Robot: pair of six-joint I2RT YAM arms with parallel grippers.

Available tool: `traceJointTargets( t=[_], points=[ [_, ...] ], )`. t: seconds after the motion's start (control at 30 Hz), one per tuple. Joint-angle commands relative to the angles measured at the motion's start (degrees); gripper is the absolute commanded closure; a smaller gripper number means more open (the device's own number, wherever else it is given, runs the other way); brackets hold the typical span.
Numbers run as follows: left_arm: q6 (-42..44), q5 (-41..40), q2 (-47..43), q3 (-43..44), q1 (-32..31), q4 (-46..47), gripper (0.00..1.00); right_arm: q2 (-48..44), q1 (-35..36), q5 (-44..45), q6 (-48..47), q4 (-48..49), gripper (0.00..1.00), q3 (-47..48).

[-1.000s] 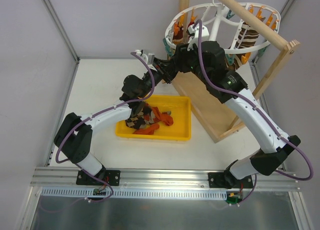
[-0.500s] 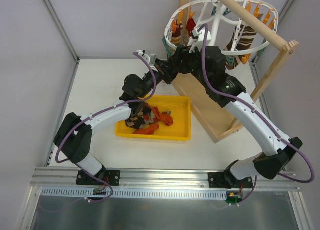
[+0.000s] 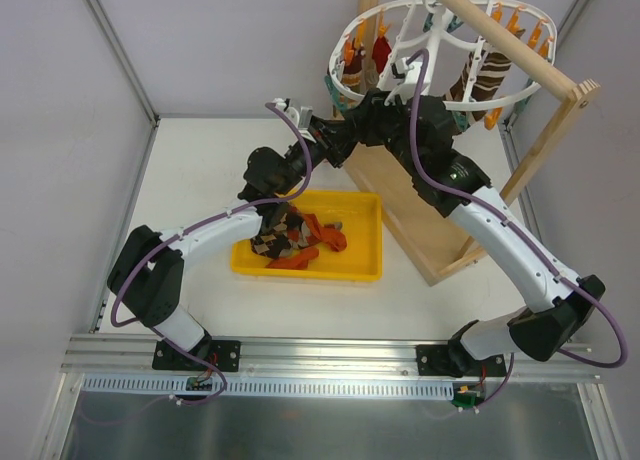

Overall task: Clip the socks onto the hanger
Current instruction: Open the clamp at the hanger.

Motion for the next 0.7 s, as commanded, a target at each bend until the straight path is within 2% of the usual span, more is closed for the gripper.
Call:
traceJointTargets(
  t=[0.0,0.07,0.1,0.13,0.3,0.5,0.67],
  points=[
    [-1.0,8.1,-3.6,0.8,-0.8,3.2,0.93,0.2,-3.8,5.2,2.1,9.6,0.56,-0.1],
    [-0.9,8.1,-3.8,0.8,-0.7,3.3,0.93,-0.1,-4.0,5.5,2.5,11.2,0.53,-1.1],
    [-0.9,8.1,-3.8,0.8,-0.7,3.2,0.93,-0.2,-4.2,5.6,2.8,11.6,0.49,-1.3],
    [-0.9,8.4,-3.8,0.9,-0.6,3.3,0.93,-0.2,-4.2,5.7,3.1,11.9,0.41,-1.4],
    [-1.0,8.5,-3.9,0.7,-0.6,3.2,0.93,0.1,-4.2,5.5,3.8,13.6,0.37,-1.6],
    [-1.1,8.3,-3.8,0.3,-0.6,3.3,0.93,-0.5,-4.3,6.7,5.8,15.7,0.49,-3.0],
    [-1.1,8.0,-3.9,0.2,-0.6,3.2,0.93,-0.3,-4.4,7.5,6.5,16.1,0.72,-3.4]
  ],
)
